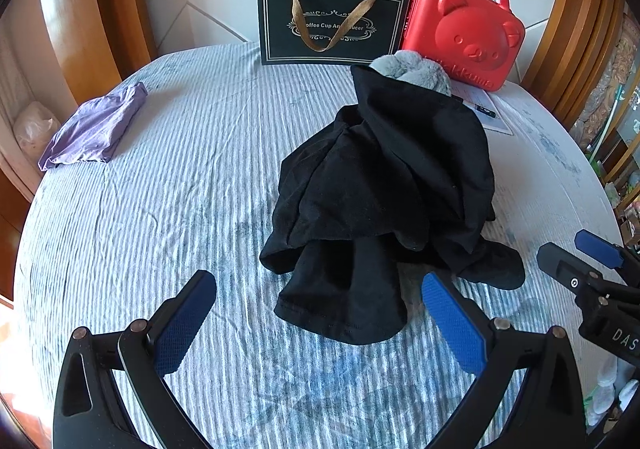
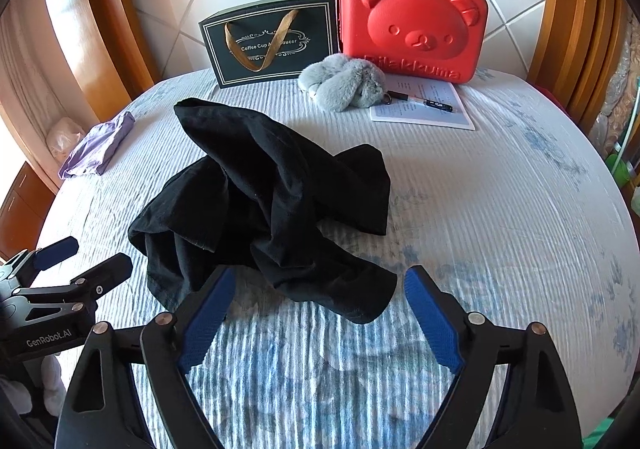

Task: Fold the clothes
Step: 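Grasp the black T-shirt edge with the right gripper while the left gripper grasps another edge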

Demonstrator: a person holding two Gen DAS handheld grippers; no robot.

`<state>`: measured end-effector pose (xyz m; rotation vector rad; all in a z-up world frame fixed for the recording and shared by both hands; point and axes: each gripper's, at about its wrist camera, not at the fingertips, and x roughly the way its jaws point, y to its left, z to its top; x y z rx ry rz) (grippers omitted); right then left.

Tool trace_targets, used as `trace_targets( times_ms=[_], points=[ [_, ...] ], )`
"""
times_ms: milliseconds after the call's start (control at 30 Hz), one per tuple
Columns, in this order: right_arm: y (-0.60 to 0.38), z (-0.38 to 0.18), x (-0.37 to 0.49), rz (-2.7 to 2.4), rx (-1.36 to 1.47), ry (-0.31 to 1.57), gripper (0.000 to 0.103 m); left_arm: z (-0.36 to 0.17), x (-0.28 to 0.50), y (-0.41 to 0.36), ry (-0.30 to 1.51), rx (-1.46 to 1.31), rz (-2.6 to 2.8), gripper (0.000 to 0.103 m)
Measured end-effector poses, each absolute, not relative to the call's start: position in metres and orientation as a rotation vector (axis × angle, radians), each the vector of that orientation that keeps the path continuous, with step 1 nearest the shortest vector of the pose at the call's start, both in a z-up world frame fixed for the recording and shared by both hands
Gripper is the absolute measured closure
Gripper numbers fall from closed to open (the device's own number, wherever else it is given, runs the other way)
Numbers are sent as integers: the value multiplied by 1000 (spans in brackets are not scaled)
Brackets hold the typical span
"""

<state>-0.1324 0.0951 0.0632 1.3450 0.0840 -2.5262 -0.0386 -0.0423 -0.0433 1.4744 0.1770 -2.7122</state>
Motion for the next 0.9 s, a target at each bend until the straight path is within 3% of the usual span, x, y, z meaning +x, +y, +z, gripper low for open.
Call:
trace_targets(
  times_ms=[167, 300, 467, 500, 533, 567, 600, 633, 667, 733, 900],
  points=[
    [88, 49, -151, -2470, 1389, 91, 30, -61, -59, -44, 162, 1519, -2702, 0],
    [78, 38, -170, -2427, 1419, 86, 30, -73, -77, -40, 135, 1548, -2708, 0],
    [67, 20, -193, -2367, 1453, 73, 35, -88, -100, -30, 111, 1609, -2742, 10],
    [65, 15, -198, -2352, 1466, 66, 43, -91, -105, -30, 115, 1624, -2738, 15],
    [62, 9, -202, -2332, 1489, 58, 48, -95, -109, -30, 130, 1642, -2732, 30],
    [60, 3, -206, -2308, 1509, 48, 60, -99, -113, -31, 148, 1671, -2722, 43],
    [58, -3, -209, -2275, 1523, 33, 72, -103, -117, -33, 163, 1707, -2702, 69],
    [56, -6, -211, -2252, 1531, 25, 80, -107, -119, -35, 173, 1728, -2683, 79],
    [56, -4, -210, -2254, 1520, 34, 89, -107, -120, -37, 182, 1736, -2682, 81],
    [54, 0, -208, -2258, 1498, 53, 92, -98, -116, -41, 180, 1706, -2698, 88],
    [90, 44, -199, -2419, 1378, -4, 100, -61, -95, -69, 247, 1588, -2731, 90]
  ],
)
